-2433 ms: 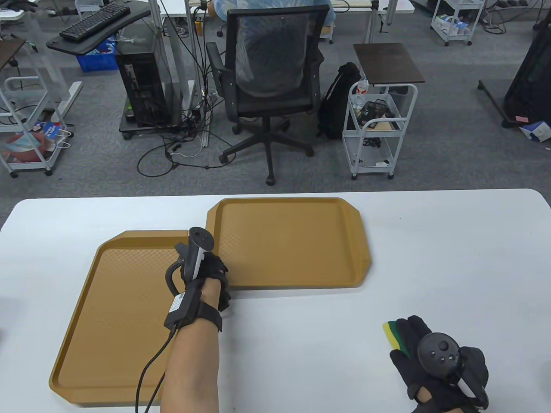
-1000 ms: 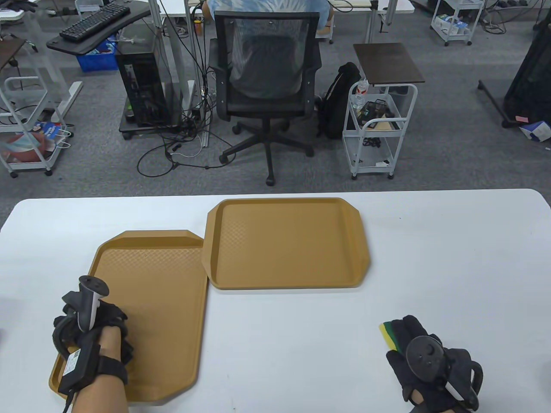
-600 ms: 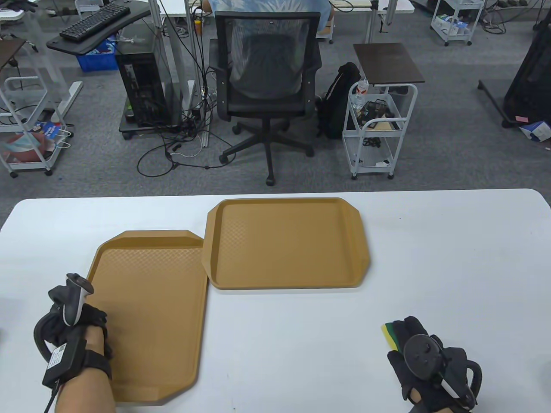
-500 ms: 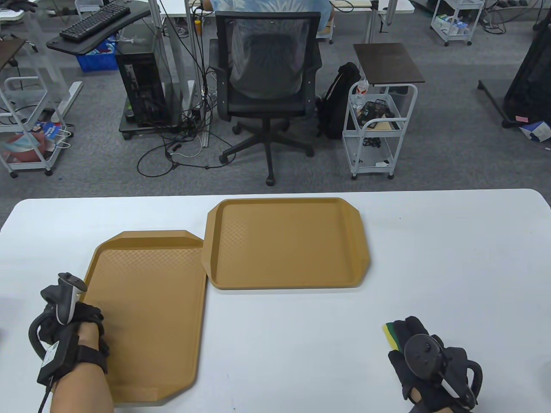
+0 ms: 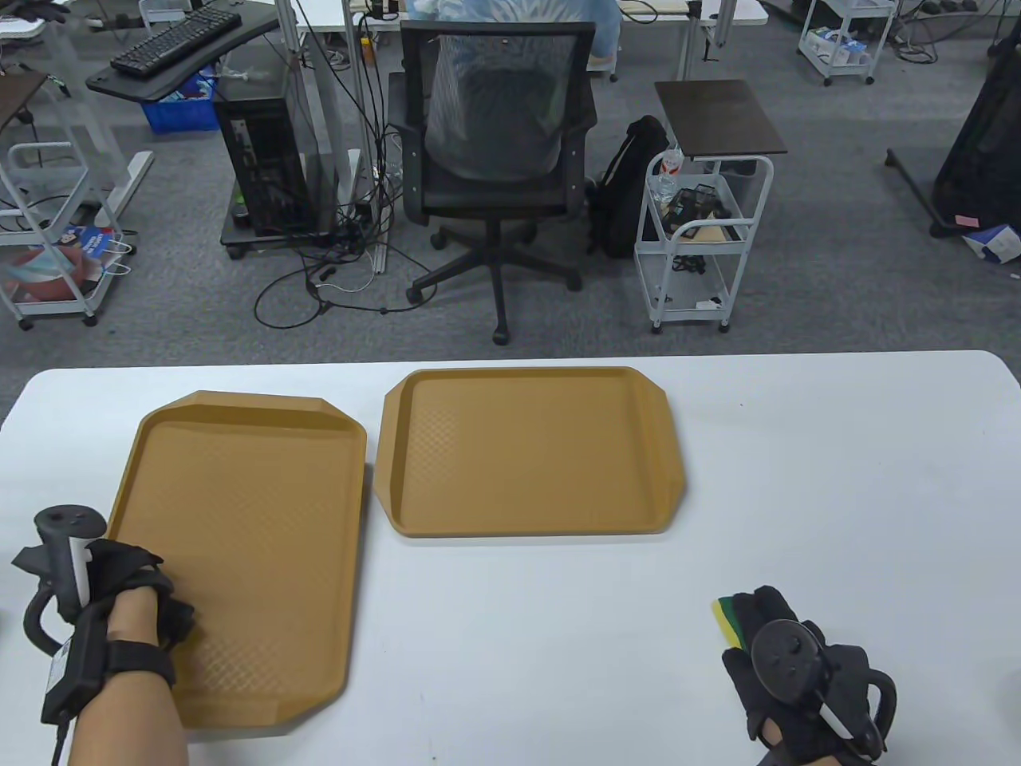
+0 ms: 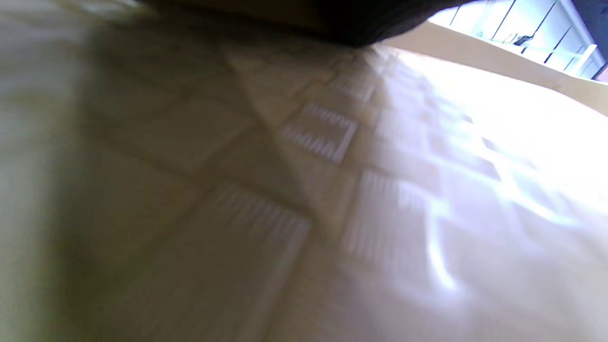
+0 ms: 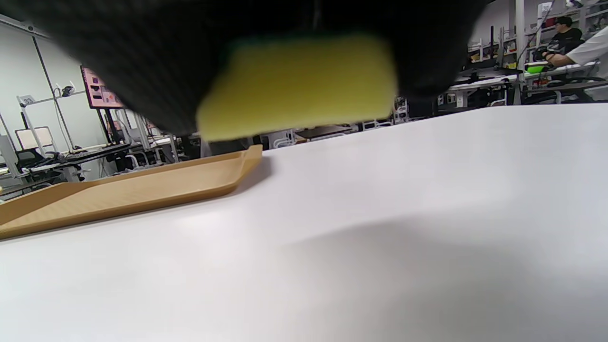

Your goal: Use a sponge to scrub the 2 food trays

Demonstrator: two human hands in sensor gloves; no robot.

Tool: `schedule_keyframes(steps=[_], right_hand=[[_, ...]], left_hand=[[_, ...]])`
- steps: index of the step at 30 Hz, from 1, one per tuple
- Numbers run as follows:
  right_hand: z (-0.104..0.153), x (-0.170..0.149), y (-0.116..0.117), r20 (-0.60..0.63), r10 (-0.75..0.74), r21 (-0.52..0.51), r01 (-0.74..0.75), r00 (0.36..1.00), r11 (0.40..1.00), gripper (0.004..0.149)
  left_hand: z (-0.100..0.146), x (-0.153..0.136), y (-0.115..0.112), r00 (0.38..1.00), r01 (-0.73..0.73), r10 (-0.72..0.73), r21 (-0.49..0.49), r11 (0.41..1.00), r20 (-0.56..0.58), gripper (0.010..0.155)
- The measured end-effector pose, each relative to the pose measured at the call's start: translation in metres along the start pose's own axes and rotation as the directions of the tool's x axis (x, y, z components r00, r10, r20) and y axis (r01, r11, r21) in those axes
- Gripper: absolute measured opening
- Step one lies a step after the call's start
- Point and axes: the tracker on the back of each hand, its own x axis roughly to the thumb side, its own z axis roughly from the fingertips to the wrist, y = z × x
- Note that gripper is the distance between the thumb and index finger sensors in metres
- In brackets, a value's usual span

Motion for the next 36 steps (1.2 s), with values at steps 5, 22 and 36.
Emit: schedule_keyframes(steps=[5,22,36], right_hand=[[0.000,0.000,0.000,0.003,-0.004,-0.008,0.004,1.000,1.000,0.065],[0.002,-0.006,-0.011,0.014,-0.067,-0.051,0.068,0.998,0.996,0.065],[0.002,-0.007,-0.011,0.034,-0.097,-0.042,0.098,0.995,0.994,0.064]], left_hand=[[0.018,0.030,-0.002,0.990,-0.023,0.023,-0.002,1.000,0.140,0.051],[0.188,0.199,-0.108,0.611,0.280,-0.003,-0.212,0.936,0.792,0.047],[0.318,0.241,-0.189,0.299,0.511,-0.338,0.149,0.846,0.893,0.046]])
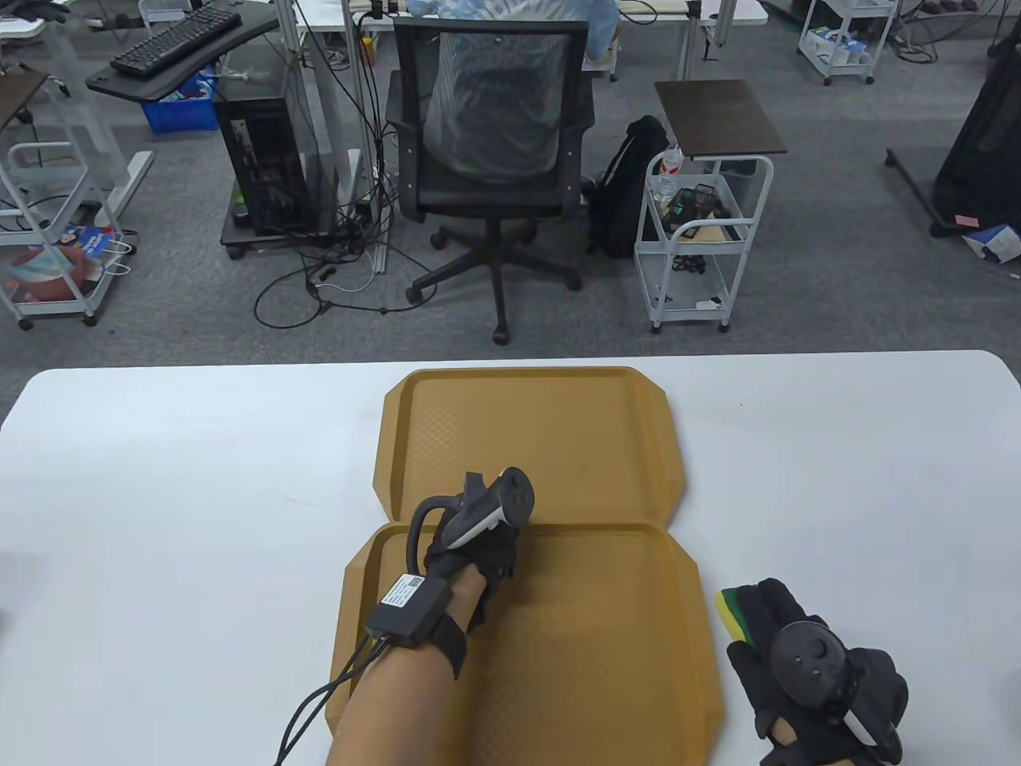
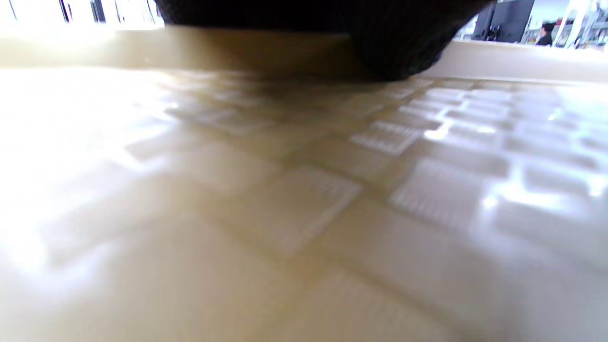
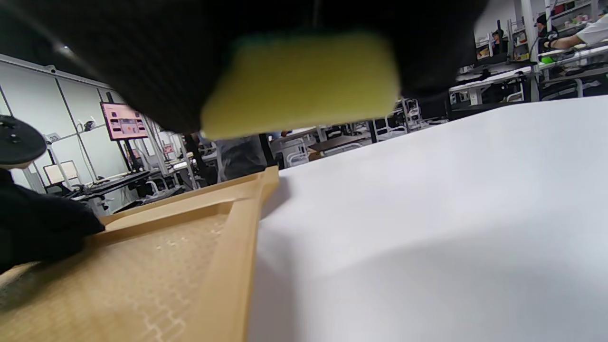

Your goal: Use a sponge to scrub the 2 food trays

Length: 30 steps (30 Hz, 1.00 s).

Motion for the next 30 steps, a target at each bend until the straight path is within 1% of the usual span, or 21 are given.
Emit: schedule_keyframes(steps=[3,6,7,8,9,10,12,13,14,16,18,20,23,24,26,28,30], right_hand=[[0.000,0.000,0.000,0.003,-0.002,0.000,0.002,1.000,1.000,0.064],[0.000,0.002,0.001,0.009,0.001,0.003,-0.001,1.000,1.000,0.064],[0.000,0.002,0.001,0.010,0.001,0.004,-0.002,1.000,1.000,0.064],[0.000,0.003,0.001,0.011,0.003,0.005,-0.003,1.000,1.000,0.064],[0.000,0.003,0.002,0.011,0.005,0.006,-0.005,1.000,1.000,0.064],[0.000,0.003,0.002,0.012,0.005,0.006,-0.005,1.000,1.000,0.064],[0.000,0.004,0.002,0.011,0.004,0.008,-0.004,1.000,1.000,0.064],[0.000,0.004,0.002,0.010,0.005,0.008,-0.005,1.000,1.000,0.064],[0.000,0.004,0.003,0.009,0.007,0.011,-0.007,1.000,1.000,0.064],[-0.001,0.003,0.005,0.006,0.007,0.018,-0.007,1.000,1.000,0.064],[-0.002,0.001,0.006,0.001,0.001,0.023,-0.001,1.000,1.000,0.064],[-0.003,0.000,0.008,-0.005,-0.005,0.028,0.005,1.000,1.000,0.064],[-0.005,-0.001,0.012,-0.010,-0.007,0.035,0.007,1.000,0.999,0.065],[-0.006,-0.001,0.014,-0.010,-0.012,0.037,0.013,1.000,0.999,0.065],[-0.008,0.000,0.017,-0.012,-0.018,0.043,0.018,1.000,0.999,0.065],[-0.009,0.001,0.019,-0.016,-0.015,0.042,0.016,1.000,0.999,0.065],[-0.011,0.001,0.022,-0.025,-0.024,0.044,0.025,0.999,0.999,0.066]], left_hand=[[0.002,0.004,-0.003,0.999,0.035,-0.035,0.004,0.999,-0.017,0.046],[0.004,0.010,-0.007,0.994,0.100,-0.099,0.016,0.995,-0.041,0.045],[0.005,0.012,-0.008,0.991,0.125,-0.123,0.032,0.992,-0.049,0.044],[0.006,0.015,-0.008,0.985,0.160,-0.154,0.086,0.983,-0.075,0.041],[0.005,0.019,-0.006,0.982,0.184,-0.180,0.090,0.979,-0.051,0.041],[0.007,0.020,-0.007,0.975,0.214,-0.207,0.092,0.973,-0.084,0.041],[0.007,0.021,-0.007,0.973,0.220,-0.211,0.101,0.970,-0.098,0.042],[0.008,0.021,-0.007,0.973,0.215,-0.205,0.100,0.971,-0.105,0.045],[0.009,0.019,-0.007,0.978,0.187,-0.177,0.092,0.978,-0.105,0.051],[0.015,0.012,-0.005,0.987,0.122,-0.108,0.113,0.986,-0.122,0.060],[0.023,-0.002,0.001,0.987,0.094,-0.082,0.085,0.992,-0.142,0.064],[0.035,-0.024,0.006,0.979,0.090,-0.088,0.002,0.996,-0.185,0.070],[0.062,-0.070,0.009,0.956,0.052,-0.073,-0.079,0.995,-0.283,0.078],[0.070,-0.082,0.008,0.950,0.031,-0.060,-0.096,0.995,-0.307,0.080],[0.095,-0.118,0.001,0.924,-0.035,-0.030,-0.161,0.986,-0.381,0.084],[0.114,-0.142,-0.008,0.909,-0.087,-0.007,-0.206,0.975,-0.418,0.087],[0.131,-0.159,-0.017,0.897,-0.154,0.027,-0.254,0.955,-0.441,0.091]])
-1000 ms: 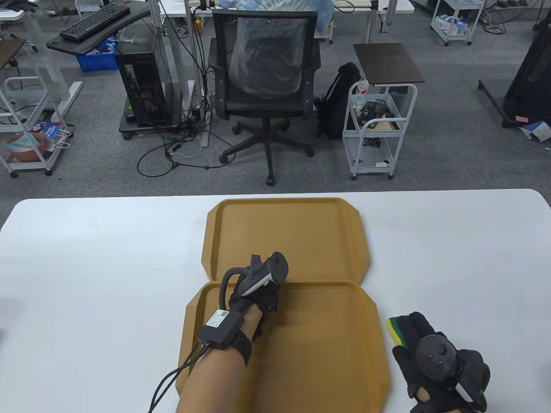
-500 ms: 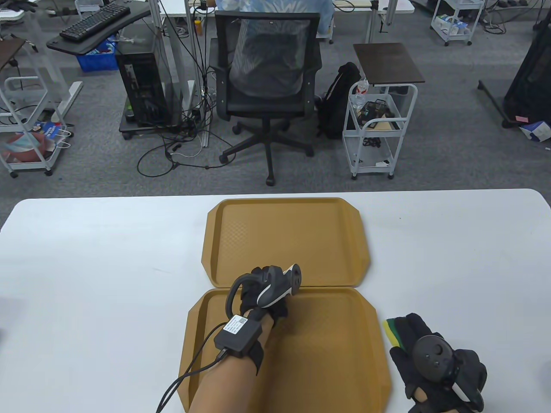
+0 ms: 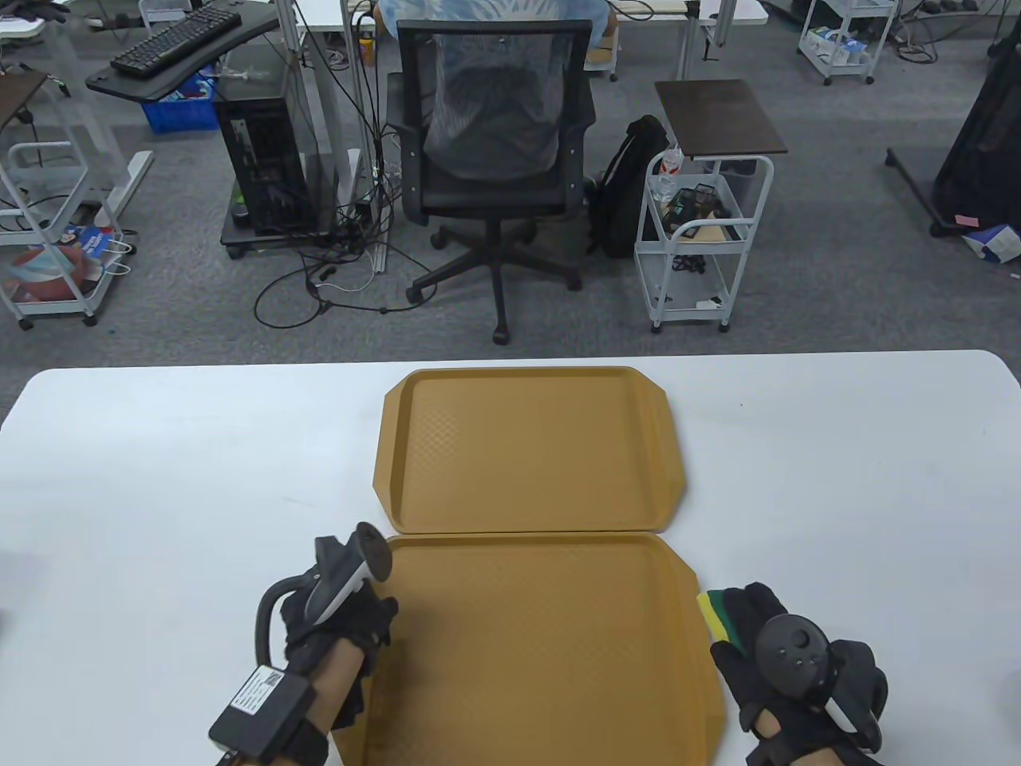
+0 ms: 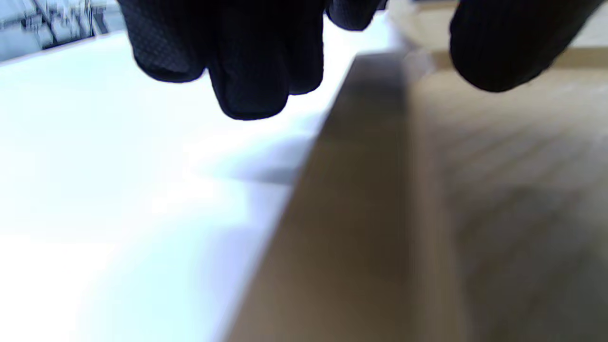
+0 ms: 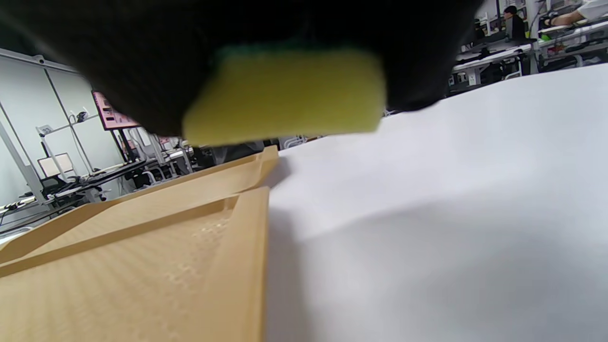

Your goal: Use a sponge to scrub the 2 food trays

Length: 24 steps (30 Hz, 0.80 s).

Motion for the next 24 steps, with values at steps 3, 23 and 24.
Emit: schedule_keyframes(steps=[3,23,24], right_hand=[[-0.003,0.001,0.005,-0.016,-0.017,0.010,0.017,1.000,1.000,0.065],[-0.088,0.076,0.063,-0.110,0.201,0.040,-0.197,0.974,0.980,0.062],[-0.091,0.078,0.067,-0.117,0.233,0.040,-0.230,0.965,0.972,0.062]], left_hand=[[0.007,-0.022,-0.014,0.992,-0.115,0.118,-0.078,0.990,0.040,0.091],[0.011,-0.031,-0.034,0.902,-0.385,0.387,-0.048,0.922,0.192,0.078],[0.011,-0.032,-0.034,0.900,-0.389,0.392,-0.051,0.920,0.192,0.078]])
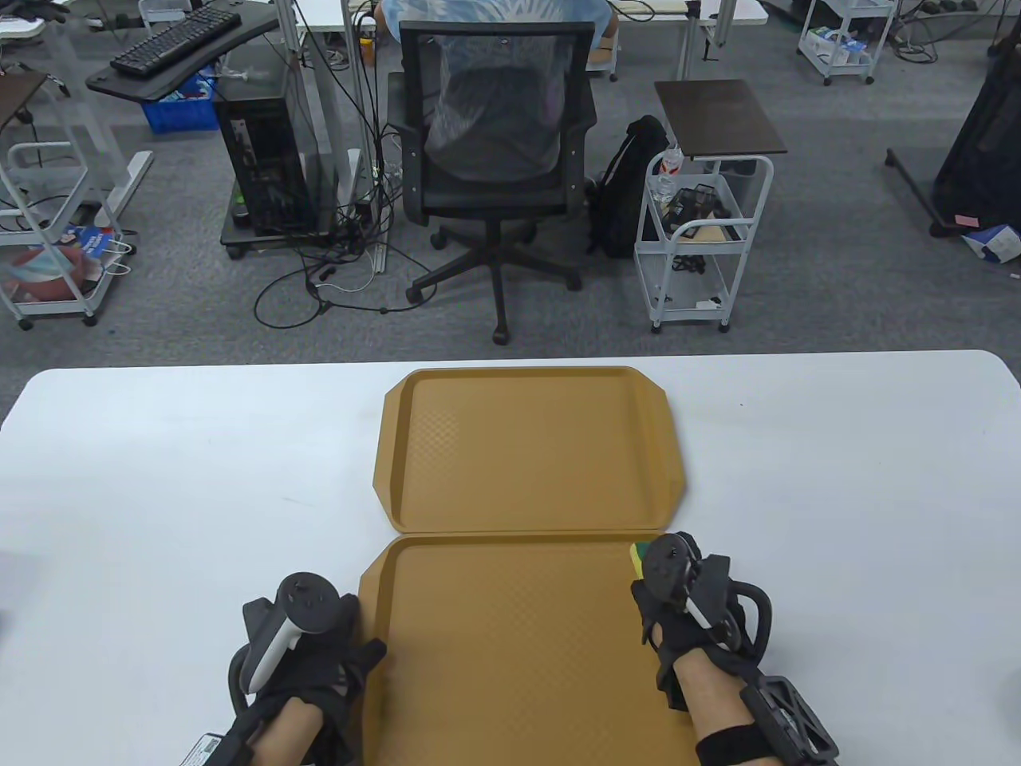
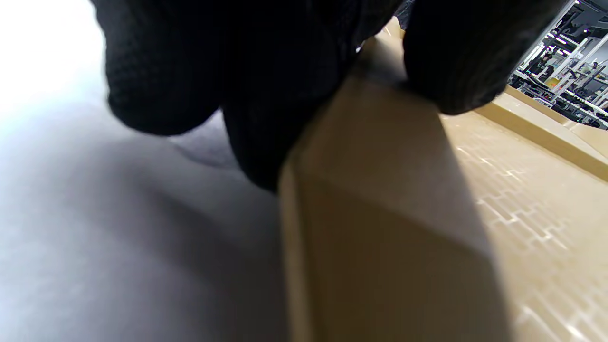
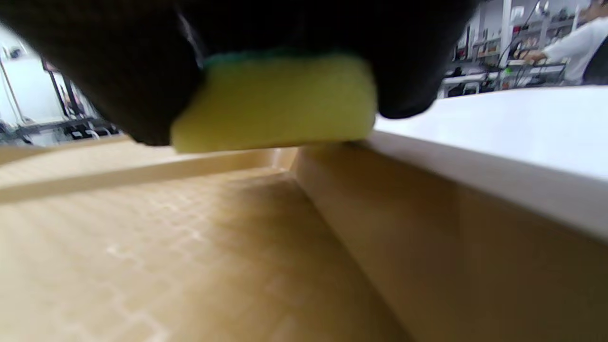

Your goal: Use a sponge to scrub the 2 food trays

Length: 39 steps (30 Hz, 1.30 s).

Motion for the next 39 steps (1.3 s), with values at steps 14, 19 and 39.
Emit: schedule_keyframes(steps=[14,19,39], right_hand=[[-0.015,0.020,0.006,0.062,0.193,0.107,-0.199,0.979,0.974,0.049],[-0.019,0.020,0.004,0.067,0.165,0.140,-0.173,0.984,0.975,0.050],[-0.004,0.161,0.028,0.283,-0.158,0.191,0.106,0.946,0.976,0.053]], left_hand=[[-0.003,-0.005,-0.001,0.999,-0.047,0.047,-0.034,0.998,0.005,0.077],[-0.006,-0.011,0.000,0.994,-0.113,0.112,-0.064,0.992,-0.010,0.076],[-0.011,-0.023,0.001,0.973,-0.232,0.231,-0.096,0.968,-0.015,0.072]])
